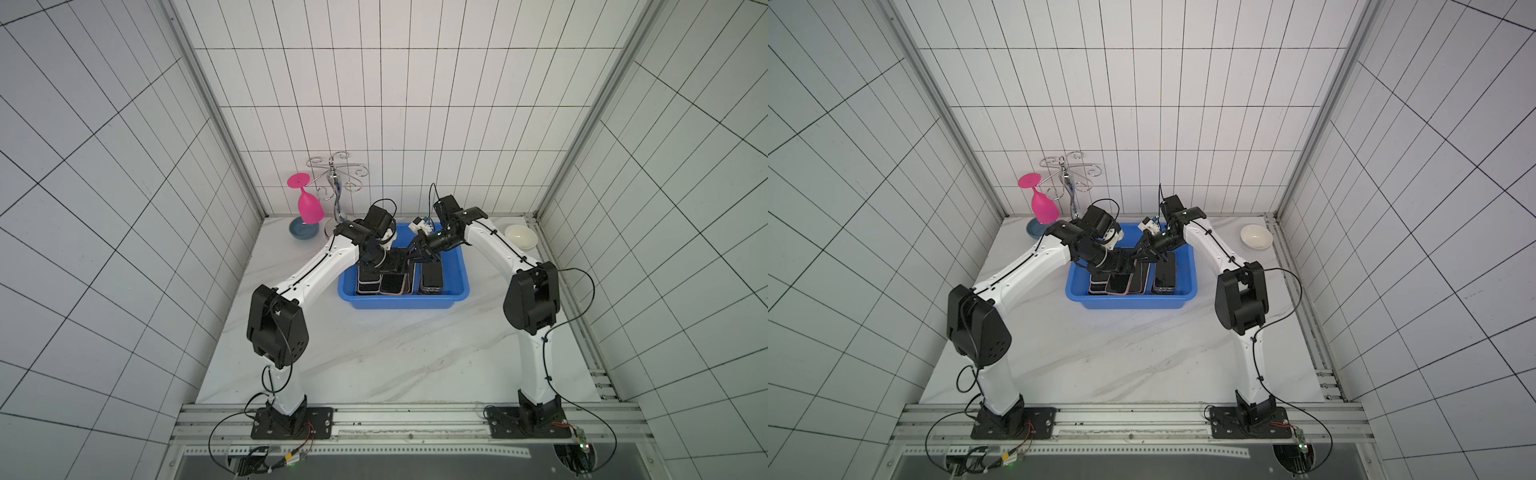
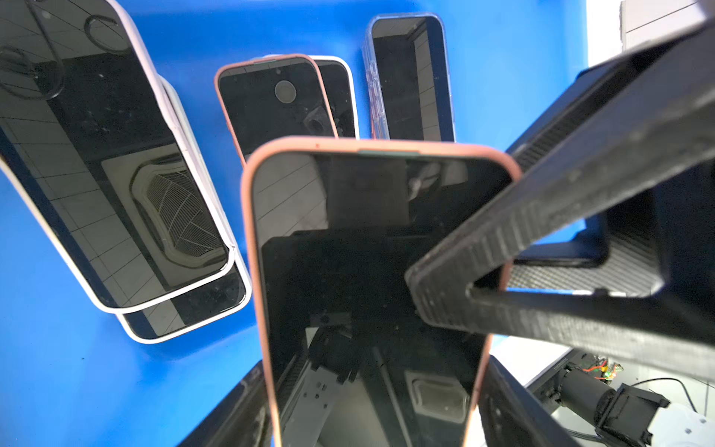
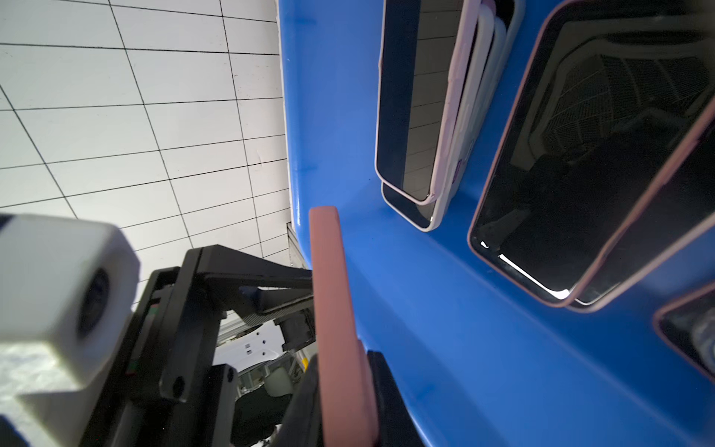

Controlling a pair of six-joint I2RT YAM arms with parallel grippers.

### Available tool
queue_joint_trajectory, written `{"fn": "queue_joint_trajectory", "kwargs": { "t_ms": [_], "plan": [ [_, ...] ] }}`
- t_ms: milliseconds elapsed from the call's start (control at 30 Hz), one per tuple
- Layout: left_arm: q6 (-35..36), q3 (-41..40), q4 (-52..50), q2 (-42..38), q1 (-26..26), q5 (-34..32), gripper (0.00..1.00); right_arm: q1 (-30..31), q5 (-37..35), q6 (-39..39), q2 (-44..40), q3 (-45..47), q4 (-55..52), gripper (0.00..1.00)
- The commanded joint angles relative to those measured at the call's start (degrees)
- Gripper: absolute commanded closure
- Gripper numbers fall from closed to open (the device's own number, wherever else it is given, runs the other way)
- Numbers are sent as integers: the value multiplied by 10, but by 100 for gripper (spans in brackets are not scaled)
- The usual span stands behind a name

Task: Take the phone out of the storage box
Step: Pick up the phone from the storage box, then place the phone at the center of the board.

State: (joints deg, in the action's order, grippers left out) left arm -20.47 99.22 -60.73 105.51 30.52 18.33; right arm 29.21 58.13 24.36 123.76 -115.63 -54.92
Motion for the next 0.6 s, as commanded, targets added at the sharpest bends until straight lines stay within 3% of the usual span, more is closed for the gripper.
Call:
{"fn": "queue_joint_trajectory", "kwargs": {
  "t_ms": [0,133,200,233,433,567],
  "plan": [
    [11,21,14,-1,4,11,70,6,25,-9,2,-9,-17,95],
    [-3,31,15,-8,-4,30,26,2,23,-17,-27,6,-23,100],
    [-17,33,20,-20,-17,48,16,-6,17,-23,-56,28,-30,100],
    [-25,33,23,-30,-26,59,4,-13,11,-29,-75,42,-38,100],
    [-63,-8,46,-108,-92,88,2,-31,-66,-83,-230,166,-134,100],
    [-72,-46,66,-142,-113,39,2,-17,-88,-49,-363,325,-111,100]
  ]
}}
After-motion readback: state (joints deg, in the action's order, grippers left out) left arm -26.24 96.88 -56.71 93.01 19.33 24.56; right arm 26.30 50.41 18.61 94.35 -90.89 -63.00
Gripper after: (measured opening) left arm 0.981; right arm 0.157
